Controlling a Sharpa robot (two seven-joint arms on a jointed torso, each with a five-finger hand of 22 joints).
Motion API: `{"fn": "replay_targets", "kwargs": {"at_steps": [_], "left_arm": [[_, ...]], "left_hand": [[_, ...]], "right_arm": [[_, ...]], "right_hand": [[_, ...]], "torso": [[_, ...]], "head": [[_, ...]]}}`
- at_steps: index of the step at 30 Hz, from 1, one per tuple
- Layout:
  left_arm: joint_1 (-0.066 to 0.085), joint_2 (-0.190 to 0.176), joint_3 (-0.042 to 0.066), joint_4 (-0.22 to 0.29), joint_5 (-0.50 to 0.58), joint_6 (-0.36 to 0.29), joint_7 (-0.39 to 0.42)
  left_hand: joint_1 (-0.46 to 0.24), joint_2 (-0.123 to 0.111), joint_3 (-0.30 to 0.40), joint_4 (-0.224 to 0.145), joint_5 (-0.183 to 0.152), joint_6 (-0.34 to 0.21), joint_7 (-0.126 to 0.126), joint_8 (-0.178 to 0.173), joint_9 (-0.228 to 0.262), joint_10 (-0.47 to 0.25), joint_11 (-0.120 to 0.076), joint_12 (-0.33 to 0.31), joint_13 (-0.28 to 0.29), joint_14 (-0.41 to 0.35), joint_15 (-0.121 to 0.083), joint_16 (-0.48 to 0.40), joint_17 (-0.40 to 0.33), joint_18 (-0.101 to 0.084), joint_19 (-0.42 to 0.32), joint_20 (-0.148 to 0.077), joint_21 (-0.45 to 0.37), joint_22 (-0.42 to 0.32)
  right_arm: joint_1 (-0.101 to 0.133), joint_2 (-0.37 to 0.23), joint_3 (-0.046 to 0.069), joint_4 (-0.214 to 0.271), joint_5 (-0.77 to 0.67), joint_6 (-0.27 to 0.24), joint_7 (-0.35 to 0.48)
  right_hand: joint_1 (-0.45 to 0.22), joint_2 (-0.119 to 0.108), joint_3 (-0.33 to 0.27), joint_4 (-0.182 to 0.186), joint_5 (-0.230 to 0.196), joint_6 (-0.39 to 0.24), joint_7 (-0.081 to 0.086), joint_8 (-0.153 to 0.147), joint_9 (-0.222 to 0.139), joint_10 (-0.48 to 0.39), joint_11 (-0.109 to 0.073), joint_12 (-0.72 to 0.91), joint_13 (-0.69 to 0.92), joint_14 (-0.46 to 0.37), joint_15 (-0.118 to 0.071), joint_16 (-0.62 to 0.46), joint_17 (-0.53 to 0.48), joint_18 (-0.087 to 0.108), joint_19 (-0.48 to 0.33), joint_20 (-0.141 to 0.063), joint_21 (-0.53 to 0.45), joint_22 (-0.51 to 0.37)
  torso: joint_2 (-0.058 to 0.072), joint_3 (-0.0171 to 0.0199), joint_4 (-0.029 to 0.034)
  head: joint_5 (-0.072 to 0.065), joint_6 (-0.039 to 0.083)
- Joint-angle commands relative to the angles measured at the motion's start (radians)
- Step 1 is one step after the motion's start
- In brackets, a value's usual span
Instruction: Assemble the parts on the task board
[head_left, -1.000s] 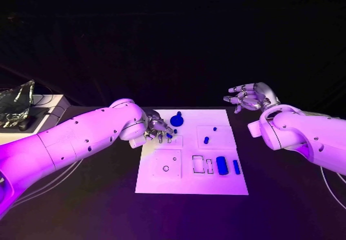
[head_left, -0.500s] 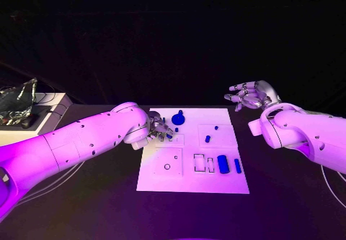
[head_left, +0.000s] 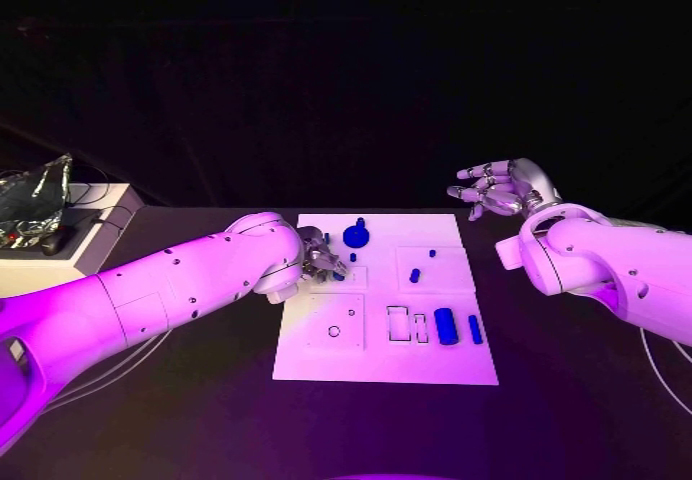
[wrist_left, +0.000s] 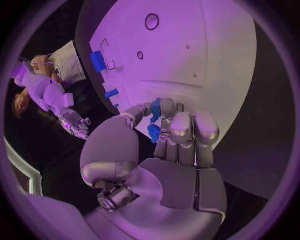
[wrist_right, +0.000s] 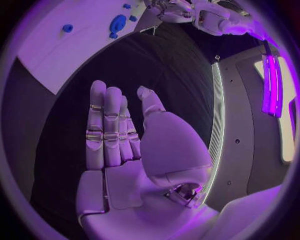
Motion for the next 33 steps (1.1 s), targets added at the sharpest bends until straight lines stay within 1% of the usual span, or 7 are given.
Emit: {"fn": "replay_targets", "kwargs": {"at_steps": [1, 8, 10, 14, 18, 23, 33], "left_arm": [[-0.002, 0.005, 0.000, 0.001, -0.024, -0.010, 0.000], [-0.004, 0.008, 0.000, -0.002, -0.026, -0.003, 0.001], [-0.004, 0.010, 0.000, -0.003, -0.028, -0.001, 0.001], [-0.004, 0.013, 0.000, -0.004, -0.029, 0.006, 0.000], [-0.004, 0.013, 0.000, -0.005, -0.029, 0.020, -0.003], [-0.004, 0.013, 0.000, -0.006, -0.029, 0.038, -0.009], [-0.004, 0.014, 0.000, -0.010, -0.036, 0.061, -0.018]], "left_hand": [[0.015, 0.002, 0.165, -0.161, 0.006, 0.016, -0.013, -0.004, 0.047, 0.006, -0.003, -0.004, 0.001, 0.006, -0.001, -0.005, -0.002, -0.019, 0.008, -0.002, -0.006, 0.002], [0.017, 0.004, 0.162, -0.158, 0.003, 0.014, -0.012, -0.005, 0.049, 0.004, -0.002, -0.006, 0.003, 0.005, -0.001, -0.007, -0.004, -0.020, 0.009, -0.002, -0.008, 0.007], [0.017, 0.004, 0.162, -0.158, 0.003, 0.014, -0.012, -0.005, 0.049, 0.004, -0.002, -0.006, 0.003, 0.005, -0.001, -0.007, -0.004, -0.020, 0.009, -0.002, -0.008, 0.007], [0.018, 0.004, 0.162, -0.158, 0.003, 0.013, -0.012, -0.006, 0.050, 0.004, -0.002, -0.006, 0.004, 0.005, -0.001, -0.006, -0.004, -0.020, 0.009, -0.002, -0.009, 0.008], [0.019, 0.004, 0.162, -0.156, 0.002, 0.012, -0.011, -0.006, 0.051, 0.003, -0.001, -0.007, 0.005, 0.005, 0.000, -0.007, -0.006, -0.020, 0.009, -0.003, -0.010, 0.009], [0.023, 0.004, 0.160, -0.155, 0.001, 0.012, -0.010, -0.007, 0.052, 0.002, 0.000, -0.008, 0.005, 0.004, 0.001, -0.009, -0.008, -0.021, 0.009, -0.003, -0.012, 0.011], [0.024, 0.004, 0.159, -0.155, 0.002, 0.012, -0.010, -0.008, 0.052, 0.002, -0.001, -0.008, 0.005, 0.004, 0.001, -0.011, -0.010, -0.021, 0.010, -0.003, -0.013, 0.012]], "right_arm": [[0.000, 0.001, 0.000, 0.002, -0.007, 0.008, 0.016], [0.000, 0.001, 0.000, 0.002, -0.007, 0.010, 0.014], [0.000, 0.001, 0.000, 0.003, -0.007, 0.011, 0.014], [0.000, 0.000, 0.000, 0.004, -0.006, 0.013, 0.014], [0.000, 0.000, 0.000, 0.005, -0.006, 0.019, 0.011], [0.000, -0.001, 0.000, 0.007, -0.006, 0.022, 0.010], [0.000, -0.002, 0.000, 0.008, -0.007, 0.023, 0.009]], "right_hand": [[-0.003, 0.009, -0.002, -0.004, 0.002, 0.003, 0.005, -0.003, -0.001, -0.003, -0.001, -0.005, -0.001, -0.005, 0.000, -0.002, 0.000, -0.009, -0.004, 0.001, 0.006, -0.001], [-0.004, 0.010, -0.002, -0.003, 0.001, 0.004, 0.005, -0.003, -0.001, -0.003, -0.001, -0.005, -0.001, -0.004, 0.000, -0.002, 0.000, -0.009, -0.004, 0.001, 0.008, -0.002], [-0.004, 0.010, -0.002, -0.003, 0.001, 0.004, 0.005, -0.003, -0.001, -0.003, -0.001, -0.005, -0.001, -0.004, 0.000, -0.002, 0.000, -0.009, -0.004, 0.001, 0.008, -0.002], [-0.005, 0.009, -0.003, -0.003, 0.001, 0.004, 0.005, -0.003, -0.001, -0.002, -0.001, -0.004, -0.001, -0.004, 0.000, -0.001, 0.000, -0.009, -0.004, 0.001, 0.009, -0.003], [-0.007, 0.009, -0.004, -0.001, 0.000, 0.003, 0.005, -0.004, -0.001, -0.003, -0.001, -0.005, -0.002, -0.004, 0.000, -0.002, 0.000, -0.009, -0.005, 0.001, 0.009, -0.004], [-0.008, 0.009, -0.004, 0.000, 0.000, 0.003, 0.005, -0.004, -0.001, -0.004, -0.001, -0.005, -0.002, -0.005, 0.001, -0.002, 0.000, -0.009, -0.006, 0.001, 0.009, -0.004], [-0.010, 0.008, -0.005, 0.003, 0.000, 0.003, 0.005, -0.003, -0.001, -0.004, 0.000, -0.004, -0.001, -0.004, 0.001, -0.002, 0.000, -0.009, -0.005, 0.001, 0.010, -0.006]], "torso": [[0.000, -0.0006, 0.0000], [0.000, -0.0016, 0.0011], [0.000, -0.0017, 0.0016], [0.000, -0.0006, 0.0010], [0.000, -0.0001, 0.0002], [0.000, -0.0006, 0.0018], [0.000, -0.0006, 0.0018]], "head": [[-0.001, -0.001], [-0.002, -0.002], [-0.003, -0.005], [-0.002, -0.008], [-0.002, -0.007], [-0.005, -0.009], [-0.004, -0.010]]}}
